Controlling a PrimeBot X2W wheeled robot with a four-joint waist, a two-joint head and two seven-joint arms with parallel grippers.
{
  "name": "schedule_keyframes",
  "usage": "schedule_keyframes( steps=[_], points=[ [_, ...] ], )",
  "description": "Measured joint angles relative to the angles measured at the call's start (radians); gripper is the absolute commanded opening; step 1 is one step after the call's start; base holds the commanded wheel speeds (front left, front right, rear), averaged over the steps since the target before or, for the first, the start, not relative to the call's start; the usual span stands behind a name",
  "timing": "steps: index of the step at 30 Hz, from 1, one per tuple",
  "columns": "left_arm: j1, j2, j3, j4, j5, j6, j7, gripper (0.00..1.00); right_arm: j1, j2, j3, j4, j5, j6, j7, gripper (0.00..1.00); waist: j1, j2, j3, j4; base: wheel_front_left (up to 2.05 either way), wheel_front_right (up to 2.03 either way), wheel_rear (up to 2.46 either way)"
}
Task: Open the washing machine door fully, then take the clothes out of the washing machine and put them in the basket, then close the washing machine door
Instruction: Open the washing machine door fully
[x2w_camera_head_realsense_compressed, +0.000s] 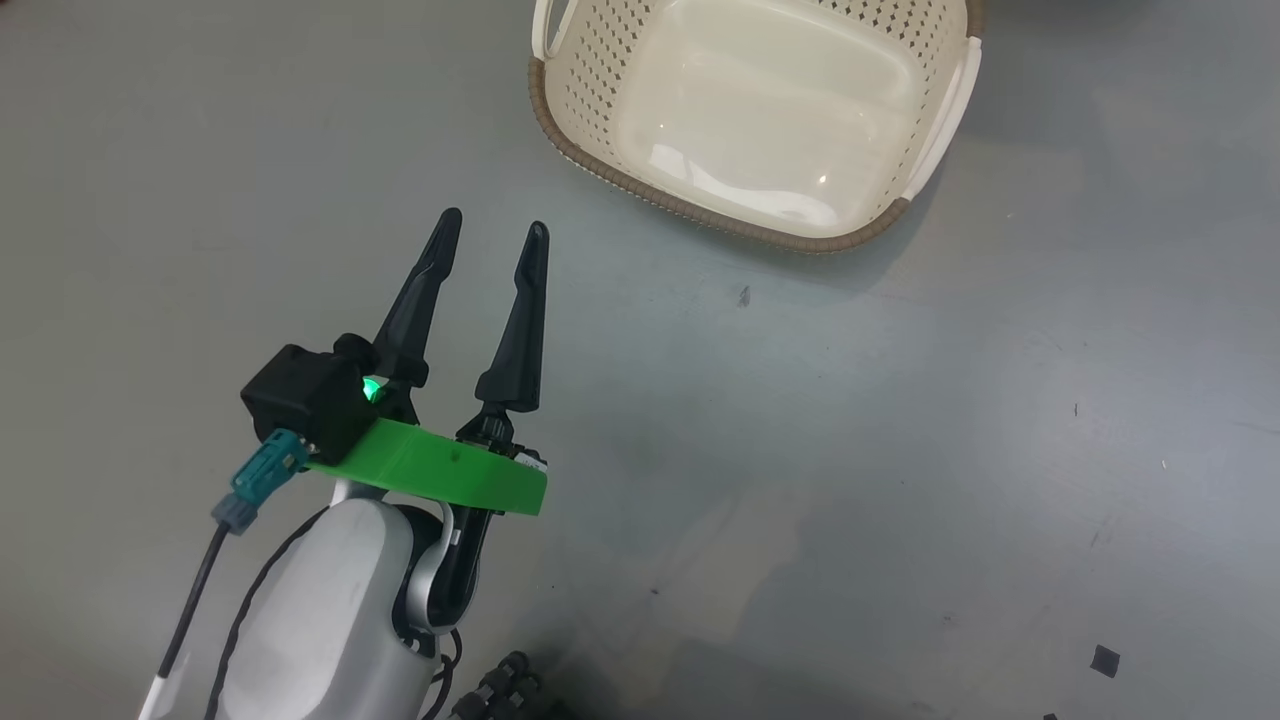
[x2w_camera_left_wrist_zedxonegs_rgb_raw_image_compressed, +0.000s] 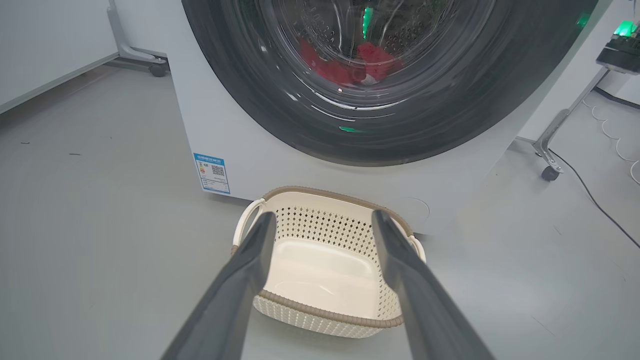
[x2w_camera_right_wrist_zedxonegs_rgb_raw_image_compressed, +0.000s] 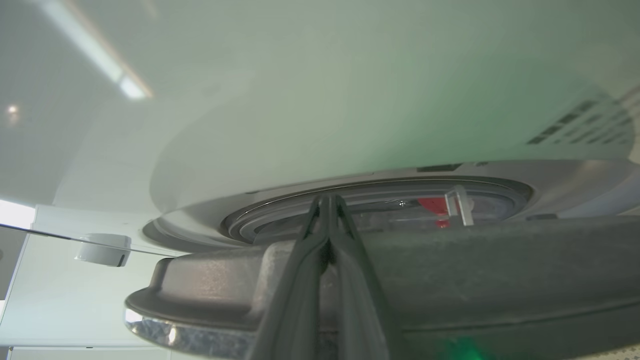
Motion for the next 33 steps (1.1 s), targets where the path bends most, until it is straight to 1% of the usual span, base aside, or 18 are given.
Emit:
schedule_keyframes(
  steps=[14,22,30,33],
  points=[
    [0.0,0.0,-0.002,0.002,0.0,0.0,0.0,1.0,-0.016,-0.009,-0.001,0.071,0.0,0.0,0.023,0.0,0.0,0.0,-0.006,-0.007,0.0,0.0,0.0],
    [0.0,0.0,0.0,0.011,0.003,0.001,0.0,1.0,-0.012,-0.009,-0.007,0.11,0.023,0.0,0.047,0.0,-0.0001,0.0,-0.03,-0.014,0.0,0.0,0.0],
    [0.0,0.0,0.0,0.02,0.011,0.001,0.0,1.0,0.041,-0.008,-0.011,0.146,0.029,0.001,0.067,0.0,-0.0001,0.0,-0.062,-0.02,0.0,0.0,0.0],
    [0.001,0.0,0.001,0.025,0.019,0.001,0.0,1.0,0.066,-0.006,-0.016,0.158,0.038,0.013,0.076,0.0,-0.0001,0.0,-0.077,-0.022,0.0,0.0,0.0]
  ],
)
